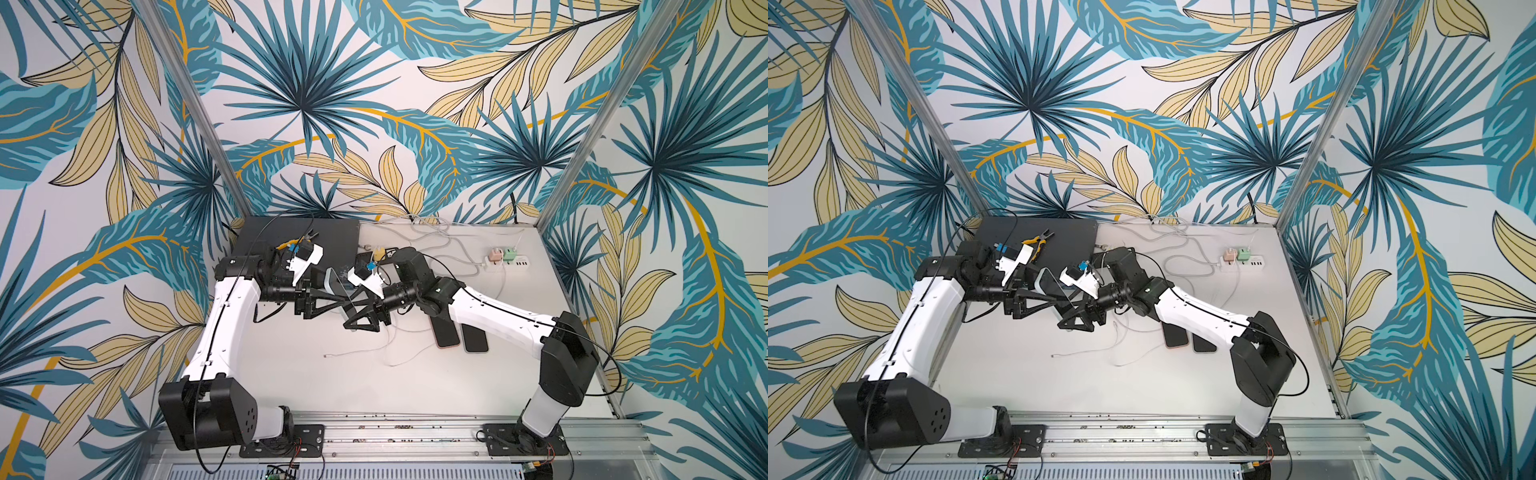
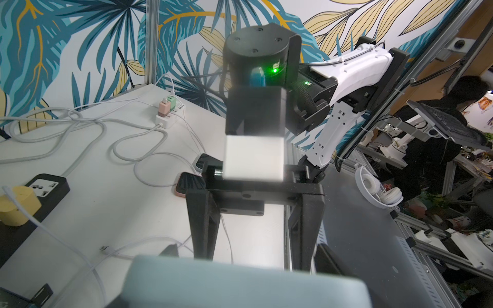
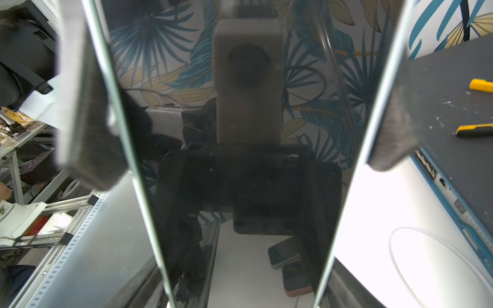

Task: Unplug the charging cable from the phone
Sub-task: Place the phone at the center of the board.

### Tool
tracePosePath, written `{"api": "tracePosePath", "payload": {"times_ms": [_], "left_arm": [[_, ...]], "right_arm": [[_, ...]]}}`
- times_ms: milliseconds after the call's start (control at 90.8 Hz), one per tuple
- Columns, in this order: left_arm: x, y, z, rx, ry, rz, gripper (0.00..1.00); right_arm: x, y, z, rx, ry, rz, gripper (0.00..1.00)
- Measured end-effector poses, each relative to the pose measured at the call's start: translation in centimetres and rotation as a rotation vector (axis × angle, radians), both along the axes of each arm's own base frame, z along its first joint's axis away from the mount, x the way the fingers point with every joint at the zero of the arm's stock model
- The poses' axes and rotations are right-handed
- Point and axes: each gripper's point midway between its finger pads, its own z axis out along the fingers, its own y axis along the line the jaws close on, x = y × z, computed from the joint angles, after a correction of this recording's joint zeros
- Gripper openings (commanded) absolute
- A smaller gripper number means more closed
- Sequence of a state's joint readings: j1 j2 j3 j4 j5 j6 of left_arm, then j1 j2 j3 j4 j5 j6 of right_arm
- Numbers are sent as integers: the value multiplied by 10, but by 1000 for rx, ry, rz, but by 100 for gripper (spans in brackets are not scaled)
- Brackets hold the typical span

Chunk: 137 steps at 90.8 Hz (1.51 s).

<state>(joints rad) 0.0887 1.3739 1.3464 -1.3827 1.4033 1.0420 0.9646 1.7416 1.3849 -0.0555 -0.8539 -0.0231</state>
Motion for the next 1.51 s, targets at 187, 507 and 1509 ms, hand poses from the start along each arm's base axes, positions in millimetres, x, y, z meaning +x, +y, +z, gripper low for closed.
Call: {"api": "tracePosePath", "payload": {"times_ms": [187, 507, 1509], "left_arm": [[-1, 0, 3, -15, -5, -3, 100], [13, 19, 3, -14, 1, 78, 100], [45, 48, 3, 157, -39, 298, 100]], "right_arm": [[-1, -2, -6, -29, 18, -4, 49], [6, -4, -30, -90, 36, -81, 48], [26, 3, -170, -757, 110, -599, 50]]}}
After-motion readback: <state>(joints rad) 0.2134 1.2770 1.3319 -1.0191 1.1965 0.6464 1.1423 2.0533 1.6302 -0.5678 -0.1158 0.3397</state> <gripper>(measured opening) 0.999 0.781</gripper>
